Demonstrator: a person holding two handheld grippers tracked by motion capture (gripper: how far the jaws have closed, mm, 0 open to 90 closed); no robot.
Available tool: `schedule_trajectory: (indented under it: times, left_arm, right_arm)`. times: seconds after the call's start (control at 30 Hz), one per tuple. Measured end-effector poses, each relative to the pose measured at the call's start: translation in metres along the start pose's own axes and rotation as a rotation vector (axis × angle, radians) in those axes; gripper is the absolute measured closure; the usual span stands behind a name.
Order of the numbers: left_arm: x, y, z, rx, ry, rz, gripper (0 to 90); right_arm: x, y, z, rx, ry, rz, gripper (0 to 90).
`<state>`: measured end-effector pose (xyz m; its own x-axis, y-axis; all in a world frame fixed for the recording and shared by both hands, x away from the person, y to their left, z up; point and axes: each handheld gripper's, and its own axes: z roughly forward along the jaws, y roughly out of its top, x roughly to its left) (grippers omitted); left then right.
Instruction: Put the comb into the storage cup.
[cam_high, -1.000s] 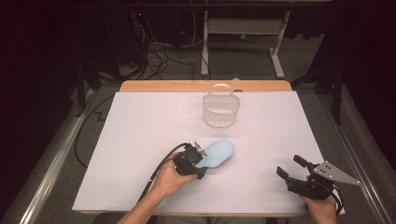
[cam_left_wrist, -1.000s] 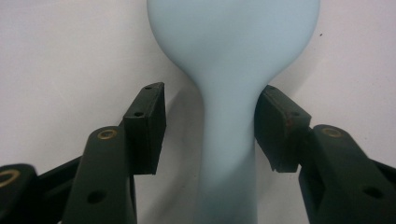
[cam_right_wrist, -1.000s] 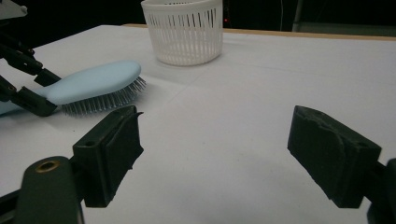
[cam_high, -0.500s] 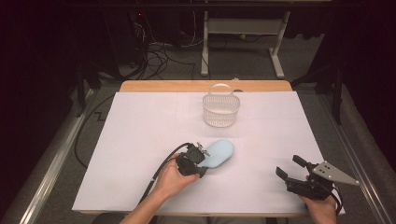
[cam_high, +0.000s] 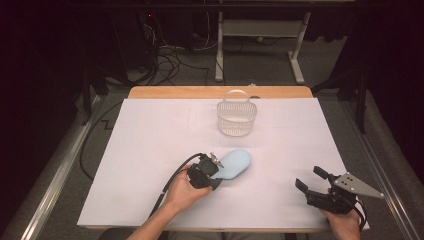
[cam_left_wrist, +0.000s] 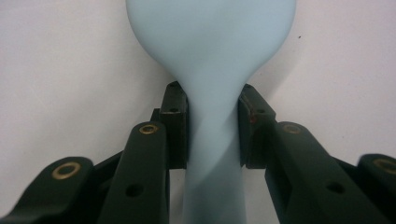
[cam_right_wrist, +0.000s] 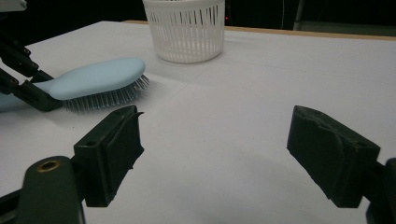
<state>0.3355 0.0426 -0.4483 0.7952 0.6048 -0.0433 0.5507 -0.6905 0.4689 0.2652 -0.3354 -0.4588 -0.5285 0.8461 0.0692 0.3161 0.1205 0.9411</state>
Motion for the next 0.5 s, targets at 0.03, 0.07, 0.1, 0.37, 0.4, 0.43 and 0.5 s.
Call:
schedule_trajectory:
  times: [0.03, 0.07, 0.1, 0.37, 0.4, 0.43, 0.5]
  left_arm:
    - [0.001, -0.001, 0.0, -0.005, -0.003, -0.001, 68.6]
    - [0.001, -0.001, -0.001, -0.005, -0.011, -0.002, 68.7]
    - [0.002, -0.002, -0.001, -0.006, -0.017, -0.006, 68.7]
    - [0.006, -0.009, -0.01, -0.07, -0.045, -0.023, 68.8]
    - [0.007, -0.01, -0.012, -0.08, -0.05, -0.026, 68.8]
    - [0.007, -0.01, -0.012, -0.08, -0.05, -0.026, 68.8]
    - [0.009, -0.014, -0.016, -0.117, -0.062, -0.033, 68.8]
  right_arm:
    - [0.0, 0.0, 0.0, 0.001, -0.002, -0.001, 18.1]
    - [0.0, 0.0, 0.0, 0.002, -0.006, -0.001, 18.1]
    - [0.0, 0.0, 0.0, 0.002, -0.007, -0.001, 18.1]
    - [0.001, 0.001, -0.002, -0.006, -0.017, -0.005, 18.7]
    - [0.001, 0.001, -0.003, -0.01, -0.023, -0.002, 18.7]
    - [0.001, 0.001, -0.003, -0.01, -0.023, -0.002, 18.7]
    - [0.002, 0.001, -0.006, -0.019, -0.026, 0.004, 18.7]
